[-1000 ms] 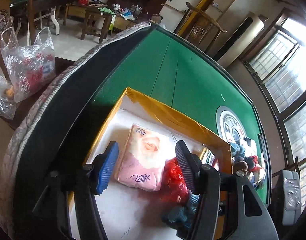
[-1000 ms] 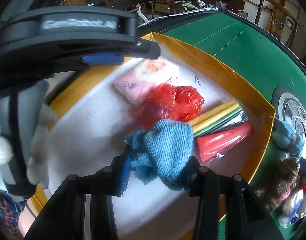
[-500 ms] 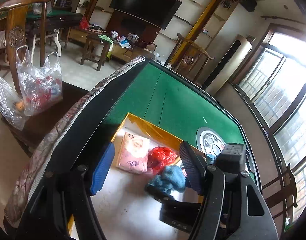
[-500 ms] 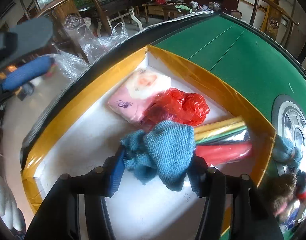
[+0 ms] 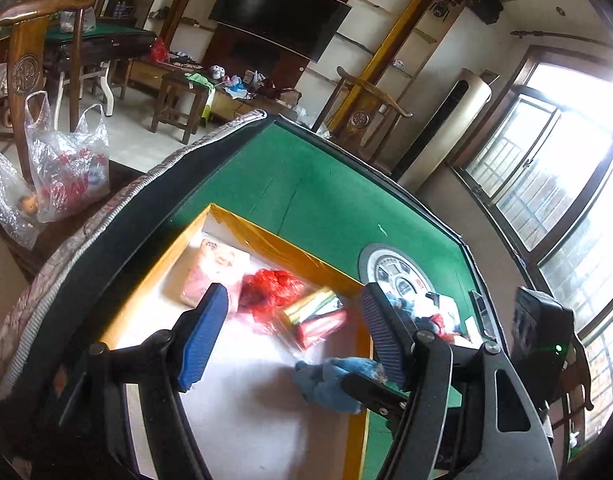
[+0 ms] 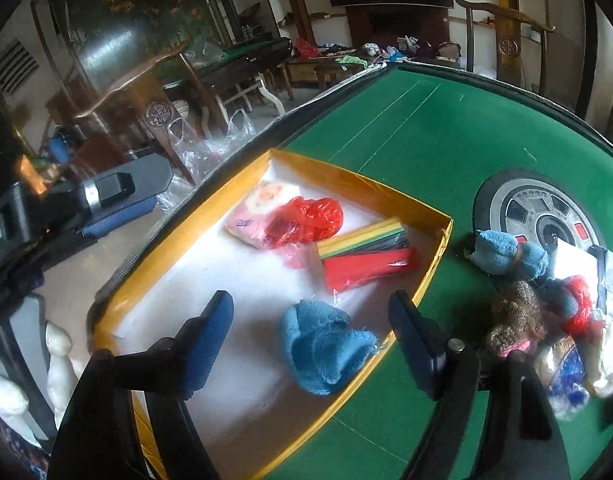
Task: Organize soft objects
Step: 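Lower the blue towel into the box and open the right tool, then move both tools from the box back over the pile of soft items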
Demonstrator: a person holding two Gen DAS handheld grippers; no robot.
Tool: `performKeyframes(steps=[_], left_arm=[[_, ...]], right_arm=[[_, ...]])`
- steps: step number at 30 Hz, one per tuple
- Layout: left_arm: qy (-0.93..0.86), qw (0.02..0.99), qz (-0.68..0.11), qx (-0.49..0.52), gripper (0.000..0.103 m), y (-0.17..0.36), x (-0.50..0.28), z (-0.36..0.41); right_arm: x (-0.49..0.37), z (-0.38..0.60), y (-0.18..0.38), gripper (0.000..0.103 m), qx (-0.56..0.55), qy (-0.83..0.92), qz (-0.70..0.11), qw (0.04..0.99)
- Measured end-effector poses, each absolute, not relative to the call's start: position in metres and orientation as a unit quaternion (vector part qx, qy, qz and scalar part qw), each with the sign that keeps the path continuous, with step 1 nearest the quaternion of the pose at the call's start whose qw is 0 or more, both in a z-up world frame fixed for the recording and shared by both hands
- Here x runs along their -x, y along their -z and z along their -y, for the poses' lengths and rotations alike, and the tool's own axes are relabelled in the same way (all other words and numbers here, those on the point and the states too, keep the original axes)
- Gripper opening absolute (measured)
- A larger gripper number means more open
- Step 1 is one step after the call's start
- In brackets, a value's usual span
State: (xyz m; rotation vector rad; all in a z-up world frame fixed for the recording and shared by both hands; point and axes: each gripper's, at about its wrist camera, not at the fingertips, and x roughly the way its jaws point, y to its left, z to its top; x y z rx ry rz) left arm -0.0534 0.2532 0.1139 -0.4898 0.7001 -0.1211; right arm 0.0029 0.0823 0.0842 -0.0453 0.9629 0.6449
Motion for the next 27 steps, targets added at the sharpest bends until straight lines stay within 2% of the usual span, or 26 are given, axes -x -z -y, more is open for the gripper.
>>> performKeyframes(steps=[7, 9, 12, 19, 27], left_arm=[[0.059, 0.911, -0.320, 0.253, 0.069, -0.125, 0.095, -0.266], [0.055, 0.912, -0.313, 0.260, 0.074, -0.127, 0.106, -0.275], [0.044, 0.919, -0.300, 0.252, 0.074, -0.127, 0.120, -0.280], [0.062, 0.917, -0.300, 0.255, 0.074, -0.122, 0.129, -0.279], [0.059, 0.926, -0.293, 0.231, 0.074, -0.128, 0.138, -0.269]], right_arm=[[0.026, -0.071, -0.079, 0.076, -0.023, -0.405, -0.496, 0.768], [0.035, -0.074, -0.074, 0.076, -0.039, -0.442, -0.511, 0.736], [0.035, -0.093, -0.053, 0.076, -0.016, -0.447, -0.550, 0.705], [-0.016, -0.126, -0.033, 0.076, 0.034, -0.328, -0.573, 0.750], [-0.047, -0.105, -0.048, 0.076, -0.006, -0.284, -0.546, 0.788]])
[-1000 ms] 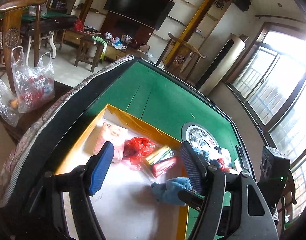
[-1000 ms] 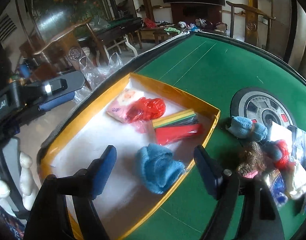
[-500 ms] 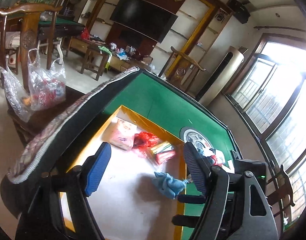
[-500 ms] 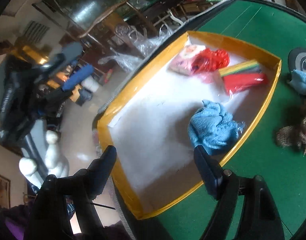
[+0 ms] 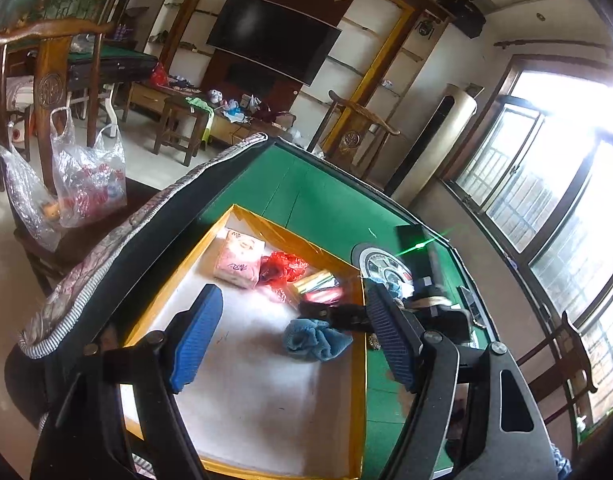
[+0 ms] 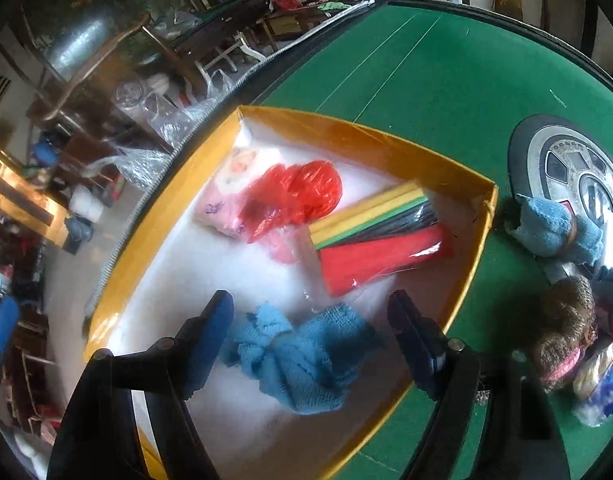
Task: Organize soft objects
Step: 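Move both tools from the box back over the pile of soft items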
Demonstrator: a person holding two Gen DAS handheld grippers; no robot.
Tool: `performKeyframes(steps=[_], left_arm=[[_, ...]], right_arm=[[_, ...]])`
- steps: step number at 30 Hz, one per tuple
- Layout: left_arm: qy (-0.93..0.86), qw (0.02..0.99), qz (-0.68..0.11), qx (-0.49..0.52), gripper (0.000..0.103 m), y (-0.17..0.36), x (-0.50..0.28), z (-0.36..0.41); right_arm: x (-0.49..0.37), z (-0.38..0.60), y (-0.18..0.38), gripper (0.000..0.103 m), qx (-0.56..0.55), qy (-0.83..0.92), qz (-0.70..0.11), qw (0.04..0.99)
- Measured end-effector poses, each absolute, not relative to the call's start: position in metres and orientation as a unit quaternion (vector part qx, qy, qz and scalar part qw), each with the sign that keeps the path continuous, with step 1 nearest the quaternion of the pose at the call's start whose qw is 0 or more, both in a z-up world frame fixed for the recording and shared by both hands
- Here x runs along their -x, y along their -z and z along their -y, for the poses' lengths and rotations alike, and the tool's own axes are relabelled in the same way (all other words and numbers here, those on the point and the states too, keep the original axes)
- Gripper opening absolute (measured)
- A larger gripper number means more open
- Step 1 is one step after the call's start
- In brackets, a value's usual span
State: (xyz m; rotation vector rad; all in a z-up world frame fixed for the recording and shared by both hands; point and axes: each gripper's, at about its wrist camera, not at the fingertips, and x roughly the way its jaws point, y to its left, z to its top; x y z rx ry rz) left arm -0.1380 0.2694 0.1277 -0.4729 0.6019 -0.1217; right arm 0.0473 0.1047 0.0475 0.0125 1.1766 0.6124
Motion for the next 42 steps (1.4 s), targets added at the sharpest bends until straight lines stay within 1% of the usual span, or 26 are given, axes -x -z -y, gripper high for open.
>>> performKeyframes(steps=[2, 4, 5, 6, 7, 8, 9, 11, 12, 16, 21, 24, 27, 30, 34, 35, 38, 39, 40, 41, 42], left_arm=[[0.051, 0.933, -0.287, 0.214, 0.074, -0.130, 0.140, -0.263], [0.042, 0.941, -0.275, 0.193, 0.074, -0.133, 0.142, -0.255], [0.037, 0.946, -0.266, 0.184, 0.074, -0.136, 0.144, -0.250], [0.027, 0.952, -0.252, 0.172, 0.079, -0.139, 0.147, -0.243], [0.021, 0.959, -0.233, 0.159, 0.087, -0.144, 0.151, -0.235], [0.020, 0.965, -0.216, 0.148, 0.103, -0.147, 0.154, -0.228], [0.019, 0.971, -0.198, 0.136, 0.103, -0.150, 0.158, -0.218], [0.035, 0.976, -0.176, 0.125, 0.103, -0.152, 0.158, -0.196], [0.061, 0.973, -0.184, 0.128, 0.103, -0.150, 0.152, -0.184], [0.118, 0.943, -0.280, 0.139, 0.103, -0.134, 0.112, -0.135], [0.124, 0.921, -0.349, 0.121, 0.103, -0.107, 0.071, -0.087], [0.113, 0.905, -0.395, 0.106, 0.103, -0.089, 0.040, -0.065], [0.098, 0.892, -0.427, 0.107, 0.103, -0.069, 0.017, -0.043], [0.072, 0.890, -0.439, 0.097, 0.103, -0.055, -0.005, -0.032], [0.054, 0.886, -0.454, 0.073, 0.103, -0.040, -0.025, -0.017], [0.053, 0.885, -0.457, 0.066, 0.102, -0.037, -0.028, -0.014], [0.057, 0.883, -0.464, 0.047, 0.085, -0.026, -0.034, -0.005], [0.066, 0.879, -0.470, 0.042, 0.079, -0.021, -0.036, -0.002], [0.069, 0.882, -0.465, 0.031, 0.068, -0.020, -0.036, 0.002], [0.077, 0.886, -0.457, 0.023, 0.051, -0.021, -0.035, 0.005], [0.102, 0.885, -0.455, 0.021, 0.051, -0.020, -0.033, 0.010]], right_arm=[[-0.033, -0.086, -0.072, 0.076, -0.009, -0.286, -0.506, 0.814], [-0.013, -0.063, -0.098, 0.075, 0.015, -0.267, -0.451, 0.851], [0.000, -0.047, -0.116, 0.075, 0.035, -0.241, -0.407, 0.880], [0.013, -0.031, -0.128, 0.080, 0.050, -0.216, -0.370, 0.902], [0.028, -0.010, -0.139, 0.087, 0.064, -0.180, -0.323, 0.927], [0.038, 0.008, -0.145, 0.102, 0.066, -0.151, -0.293, 0.942], [0.046, 0.030, -0.146, 0.102, 0.058, -0.125, -0.269, 0.953], [0.046, 0.066, -0.141, 0.102, 0.040, -0.091, -0.283, 0.954], [0.040, 0.084, -0.137, 0.102, 0.026, -0.074, -0.298, 0.951], [0.025, 0.166, -0.107, 0.102, -0.067, -0.017, -0.339, 0.938], [0.021, 0.250, -0.072, 0.102, -0.168, 0.017, -0.359, 0.918], [0.020, 0.266, -0.058, 0.102, -0.198, 0.017, -0.379, 0.904], [0.026, 0.269, -0.065, 0.102, -0.207, -0.006, -0.367, 0.907], [0.034, 0.266, -0.072, 0.102, -0.192, -0.005, -0.350, 0.917], [0.035, 0.269, -0.074, 0.102, -0.204, -0.011, -0.340, 0.918], [0.033, 0.269, -0.072, 0.102, -0.208, -0.012, -0.341, 0.917], [0.030, 0.269, -0.070, 0.102, -0.213, -0.014, -0.343, 0.915], [0.030, 0.268, -0.069, 0.102, -0.211, -0.014, -0.342, 0.915], [0.030, 0.268, -0.069, 0.102, -0.210, -0.014, -0.343, 0.916], [0.030, 0.267, -0.069, 0.102, -0.208, -0.014, -0.343, 0.916], [0.030, 0.266, -0.069, 0.102, -0.207, -0.014, -0.344, 0.916]])
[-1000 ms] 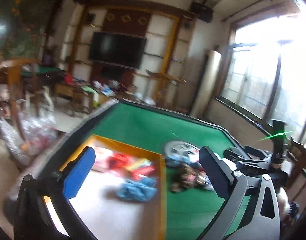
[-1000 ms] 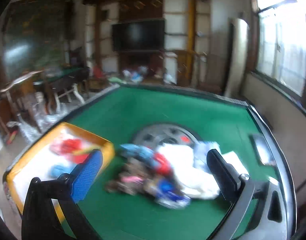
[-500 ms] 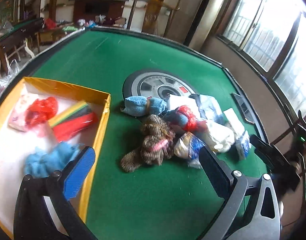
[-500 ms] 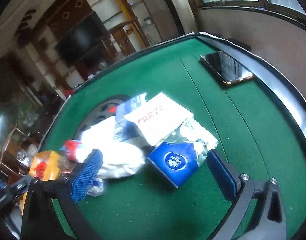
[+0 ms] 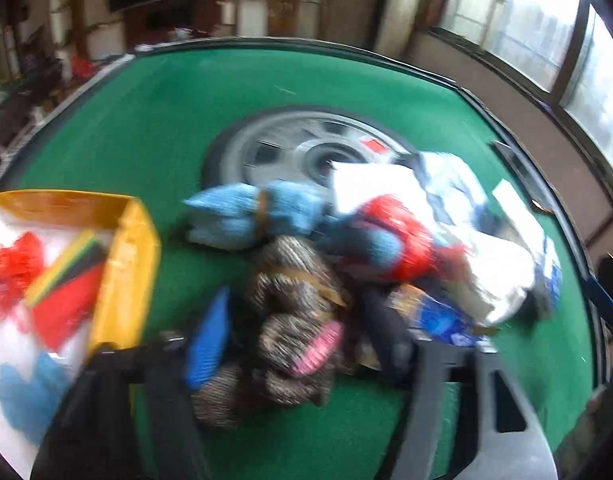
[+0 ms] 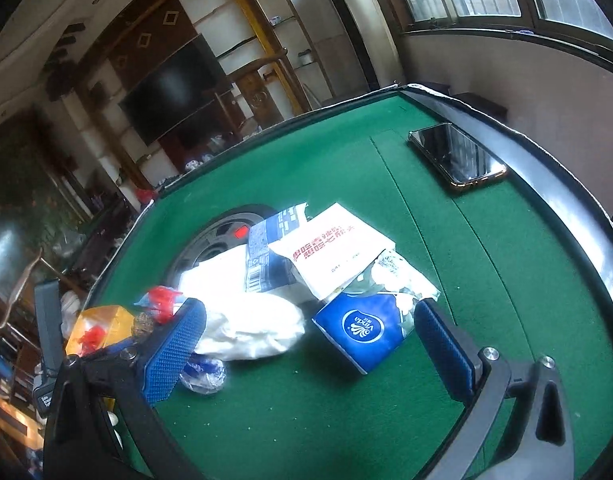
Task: Organize soft objects
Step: 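Move both tools from the box back over the pile of soft items, then grasp the brown knitted toy with the left tool while the right tool grasps the blue foil packet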
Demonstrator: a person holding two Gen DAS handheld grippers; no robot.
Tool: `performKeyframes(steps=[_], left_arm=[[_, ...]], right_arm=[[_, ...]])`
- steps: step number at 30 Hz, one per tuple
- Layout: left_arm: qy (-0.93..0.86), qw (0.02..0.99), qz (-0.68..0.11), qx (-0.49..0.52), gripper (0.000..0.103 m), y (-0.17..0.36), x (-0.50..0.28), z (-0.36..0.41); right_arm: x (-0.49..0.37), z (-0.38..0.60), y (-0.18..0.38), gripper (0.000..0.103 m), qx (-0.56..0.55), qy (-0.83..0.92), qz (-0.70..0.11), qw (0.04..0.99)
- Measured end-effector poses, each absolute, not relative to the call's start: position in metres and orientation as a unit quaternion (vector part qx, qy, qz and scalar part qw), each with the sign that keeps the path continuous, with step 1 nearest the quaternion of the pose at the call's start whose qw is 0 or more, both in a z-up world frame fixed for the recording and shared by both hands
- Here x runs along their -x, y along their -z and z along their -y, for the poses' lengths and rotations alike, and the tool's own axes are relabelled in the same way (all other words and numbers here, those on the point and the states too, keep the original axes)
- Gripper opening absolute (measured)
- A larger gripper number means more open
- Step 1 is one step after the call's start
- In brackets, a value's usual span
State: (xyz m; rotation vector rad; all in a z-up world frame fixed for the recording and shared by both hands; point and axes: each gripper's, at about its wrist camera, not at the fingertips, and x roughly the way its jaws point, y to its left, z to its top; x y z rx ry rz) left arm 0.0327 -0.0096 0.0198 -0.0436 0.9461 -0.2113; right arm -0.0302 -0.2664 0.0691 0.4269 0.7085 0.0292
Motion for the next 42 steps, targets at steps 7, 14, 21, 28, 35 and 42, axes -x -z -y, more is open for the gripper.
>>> performKeyframes(steps=[7, 14, 21, 28, 35, 42], left_arm=[[0.144, 0.884, -0.438, 0.073, 0.049, -0.035, -0.010, -0.001], [0.185, 0.891, -0.388, 0.145, 0.038, -0.074, 0.031, -0.038], [0.190, 0.899, -0.369, 0.142, 0.041, -0.076, 0.060, -0.058], [0.183, 0.907, -0.368, 0.095, 0.053, -0.074, 0.075, -0.055], [0.181, 0.906, -0.369, 0.103, 0.061, -0.075, 0.082, -0.070], [0.199, 0.906, -0.371, 0.050, 0.070, -0.069, 0.088, -0.050]], right_arm=[[0.027, 0.267, -0.064, 0.102, -0.208, -0.018, -0.355, 0.911], [0.021, 0.250, -0.057, 0.102, -0.186, -0.061, -0.376, 0.906], [0.022, 0.206, -0.052, 0.102, -0.141, -0.144, -0.401, 0.894], [0.007, 0.150, -0.040, 0.098, -0.048, -0.148, -0.445, 0.882], [-0.011, 0.141, -0.038, 0.073, -0.119, -0.194, -0.470, 0.853], [0.017, 0.151, -0.036, 0.073, -0.172, -0.291, -0.474, 0.813]])
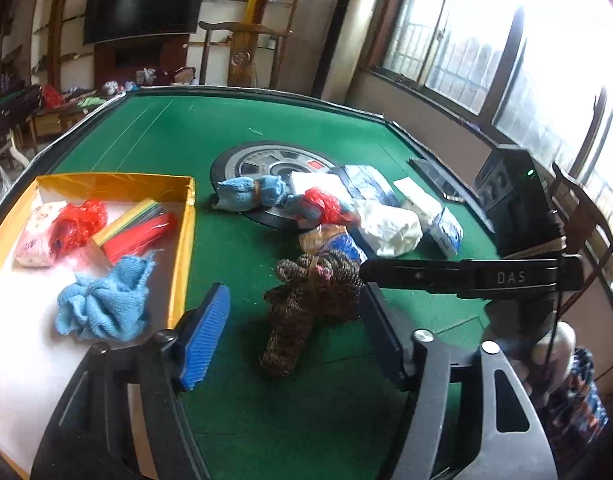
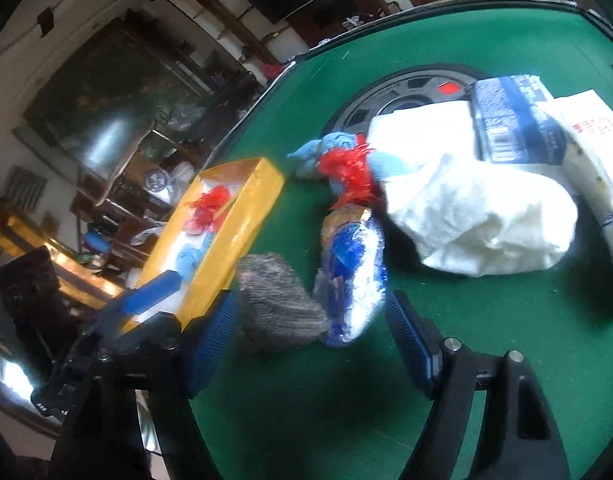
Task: Organize soft objects
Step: 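Grasp the brown knitted toy with the left tool while the right tool grasps the blue foil packet, then carry the knitted toy into the box and release it while the right tool carries the blue packet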
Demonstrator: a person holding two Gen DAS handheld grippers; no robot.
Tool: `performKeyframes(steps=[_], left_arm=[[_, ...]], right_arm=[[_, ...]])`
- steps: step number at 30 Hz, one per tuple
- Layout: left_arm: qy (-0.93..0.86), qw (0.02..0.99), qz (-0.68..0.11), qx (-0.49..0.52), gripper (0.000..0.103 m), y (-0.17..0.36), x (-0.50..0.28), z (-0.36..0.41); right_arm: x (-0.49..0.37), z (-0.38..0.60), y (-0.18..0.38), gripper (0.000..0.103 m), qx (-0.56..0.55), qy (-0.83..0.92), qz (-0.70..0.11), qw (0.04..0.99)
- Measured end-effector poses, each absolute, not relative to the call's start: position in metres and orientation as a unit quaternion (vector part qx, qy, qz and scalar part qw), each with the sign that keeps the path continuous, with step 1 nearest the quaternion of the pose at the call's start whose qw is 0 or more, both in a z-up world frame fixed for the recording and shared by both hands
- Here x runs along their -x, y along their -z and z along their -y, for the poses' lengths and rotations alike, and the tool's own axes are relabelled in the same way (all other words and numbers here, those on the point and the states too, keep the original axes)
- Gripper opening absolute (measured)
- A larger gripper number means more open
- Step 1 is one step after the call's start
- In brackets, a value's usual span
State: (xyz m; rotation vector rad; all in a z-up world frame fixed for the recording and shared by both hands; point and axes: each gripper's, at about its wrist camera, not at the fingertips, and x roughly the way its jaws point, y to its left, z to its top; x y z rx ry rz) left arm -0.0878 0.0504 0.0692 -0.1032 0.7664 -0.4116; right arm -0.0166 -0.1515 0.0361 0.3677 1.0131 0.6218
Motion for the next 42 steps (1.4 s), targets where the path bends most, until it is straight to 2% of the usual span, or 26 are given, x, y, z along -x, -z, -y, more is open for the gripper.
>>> performKeyframes(steps=[11, 12, 17, 27, 32, 34, 35, 36, 37, 42], left_arm=[[0.218, 0.880, -0.406, -0.116, 0.073, -0.034, 0.049, 0.032], [0.218, 0.880, -0.406, -0.114, 0.067, -0.032, 0.047, 0.034], [0.243, 0.878, -0.407, -0.070, 0.058, -0.035, 0.051, 0.029], [0.247, 0.904, -0.344, 0.060, 0.058, -0.085, 0.094, -0.050], [0.190, 0.919, -0.337, 0.076, 0.058, -0.106, 0.101, -0.114], [0.146, 0.924, -0.347, 0.065, 0.058, -0.106, 0.096, -0.140], [0.128, 0.924, -0.355, 0.059, 0.058, -0.104, 0.092, -0.151], [0.115, 0.922, -0.365, 0.057, 0.058, -0.101, 0.087, -0.163], [0.100, 0.918, -0.379, 0.058, 0.058, -0.095, 0.080, -0.177], [0.024, 0.901, -0.430, 0.054, 0.058, -0.058, 0.041, -0.222]], right_arm=[[0.020, 0.194, -0.030, 0.073, -0.208, -0.214, -0.439, 0.847], [0.020, 0.196, -0.030, 0.073, -0.207, -0.211, -0.439, 0.848], [0.020, 0.202, -0.029, 0.073, -0.213, -0.210, -0.442, 0.846], [0.022, 0.178, -0.035, 0.073, -0.167, -0.204, -0.449, 0.854], [0.007, 0.136, -0.037, 0.073, -0.111, -0.190, -0.471, 0.854], [0.003, 0.123, -0.034, 0.068, -0.090, -0.178, -0.477, 0.856], [0.002, 0.117, -0.033, 0.056, -0.083, -0.176, -0.480, 0.855], [0.001, 0.113, -0.030, 0.037, -0.077, -0.173, -0.486, 0.853], [0.000, 0.109, -0.028, 0.034, -0.073, -0.168, -0.494, 0.850], [0.010, 0.107, -0.033, 0.029, -0.079, -0.173, -0.494, 0.849]])
